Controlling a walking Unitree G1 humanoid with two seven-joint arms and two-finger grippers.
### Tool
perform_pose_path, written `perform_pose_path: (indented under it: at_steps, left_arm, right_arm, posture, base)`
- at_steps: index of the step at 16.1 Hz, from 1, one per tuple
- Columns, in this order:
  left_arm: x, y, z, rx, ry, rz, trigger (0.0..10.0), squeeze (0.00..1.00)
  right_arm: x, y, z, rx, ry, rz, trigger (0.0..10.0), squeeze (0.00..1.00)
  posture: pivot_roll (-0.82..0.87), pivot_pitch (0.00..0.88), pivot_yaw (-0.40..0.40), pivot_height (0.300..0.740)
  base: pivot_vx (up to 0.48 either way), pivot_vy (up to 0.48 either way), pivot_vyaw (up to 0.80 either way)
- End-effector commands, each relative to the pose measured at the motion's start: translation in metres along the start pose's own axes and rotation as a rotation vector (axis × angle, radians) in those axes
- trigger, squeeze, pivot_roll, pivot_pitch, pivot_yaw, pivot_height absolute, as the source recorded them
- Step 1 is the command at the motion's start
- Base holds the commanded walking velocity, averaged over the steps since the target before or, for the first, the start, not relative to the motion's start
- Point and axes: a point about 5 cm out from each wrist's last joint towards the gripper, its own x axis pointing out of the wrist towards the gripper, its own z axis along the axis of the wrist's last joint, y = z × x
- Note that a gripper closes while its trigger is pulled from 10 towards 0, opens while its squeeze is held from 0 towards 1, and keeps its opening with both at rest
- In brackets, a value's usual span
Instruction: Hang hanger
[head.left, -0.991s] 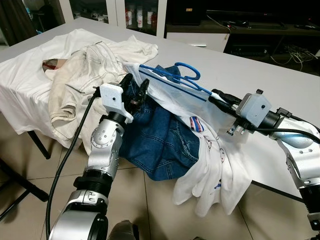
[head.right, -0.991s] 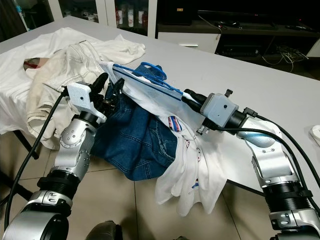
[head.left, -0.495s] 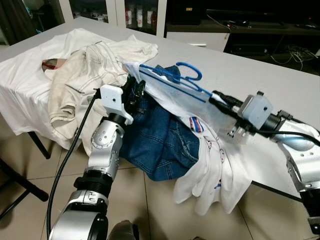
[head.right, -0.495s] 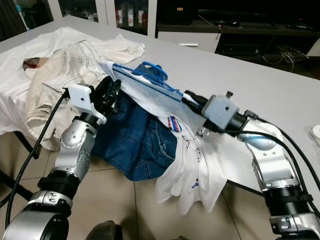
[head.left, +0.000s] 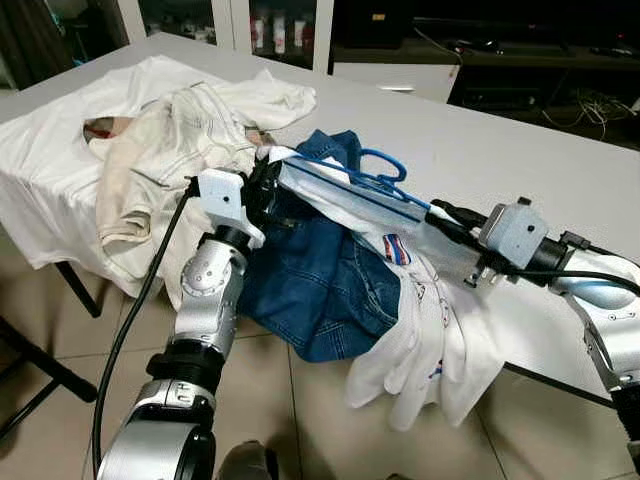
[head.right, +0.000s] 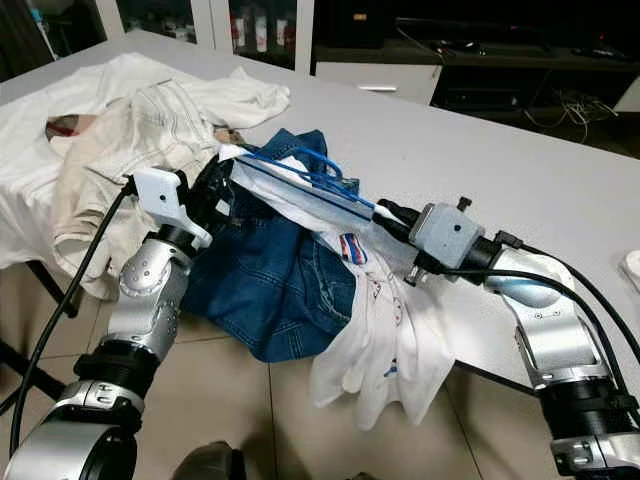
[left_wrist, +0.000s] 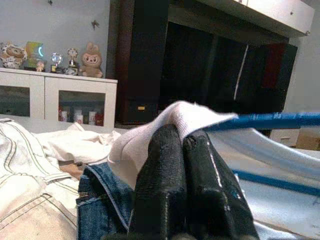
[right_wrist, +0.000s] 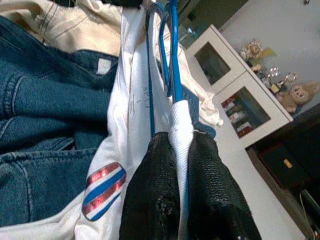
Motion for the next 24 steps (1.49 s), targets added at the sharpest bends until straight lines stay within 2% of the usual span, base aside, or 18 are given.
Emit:
perform_pose_path:
  at_steps: [1, 4, 5, 6, 10, 14, 17, 20, 24]
  left_arm:
    - [0.006, -0.004, 0.003, -0.004, -0.007, -0.017, 0.0, 0.0]
    - [0.005, -0.003, 0.002, -0.012, -0.008, -0.011, 0.0, 0.0]
    - [0.004, -0.002, 0.002, -0.012, -0.007, -0.008, 0.0, 0.0]
    - [0.003, -0.001, 0.002, -0.009, -0.006, -0.005, 0.0, 0.0]
    - [0.002, 0.001, 0.001, -0.005, 0.004, -0.003, 0.0, 0.0]
    - [0.0, 0.004, -0.001, 0.002, 0.018, 0.0, 0.0, 0.0]
    - [-0.003, 0.008, -0.003, 0.008, 0.03, 0.007, 0.0, 0.0]
    - [-0.005, 0.006, -0.004, 0.005, 0.036, -0.003, 0.0, 0.0]
    - [-0.005, 0.002, -0.005, 0.005, 0.042, -0.02, 0.0, 0.0]
  right_arm:
    - [-0.001, -0.007, 0.001, -0.013, 0.014, -0.013, 10.0, 0.0]
    - [-0.011, -0.012, -0.003, 0.01, 0.026, -0.006, 10.0, 0.0]
    - [-0.017, -0.012, -0.007, 0.013, 0.051, 0.016, 10.0, 0.0]
    - [-0.025, -0.011, -0.014, -0.031, 0.109, 0.048, 10.0, 0.0]
    - [-0.039, -0.014, -0.018, -0.013, 0.143, 0.09, 10.0, 0.0]
    - [-0.051, -0.032, -0.011, 0.036, 0.105, 0.061, 10.0, 0.0]
    - [-0.061, -0.034, -0.005, 0.105, 0.101, 0.15, 10.0, 0.0]
    - [-0.067, -0.035, 0.002, 0.138, 0.107, 0.24, 10.0, 0.0]
    - [-0.068, -0.051, 0.009, 0.155, 0.06, 0.196, 10.0, 0.0]
  posture:
    - [0.05, 0.0, -0.041, 0.71]
    - [0.05, 0.0, -0.042, 0.71]
    - [0.05, 0.0, -0.041, 0.71]
    - [0.05, 0.0, -0.04, 0.71]
    - [0.04, 0.0, -0.036, 0.71]
    - [0.04, 0.0, -0.033, 0.71]
    - [0.04, 0.0, -0.032, 0.71]
    - [0.04, 0.0, -0.026, 0.71]
    - [0.04, 0.0, -0.027, 0.71]
  base:
    - [0.0, 0.0, 0.0]
    - [0.0, 0.0, 0.0]
    - [0.0, 0.0, 0.0]
    - [0.0, 0.0, 0.0]
    - [0.0, 0.0, 0.0]
    - [0.0, 0.0, 0.0]
    - [0.0, 0.0, 0.0]
    - [0.0, 0.0, 0.0]
    - [0.0, 0.0, 0.0]
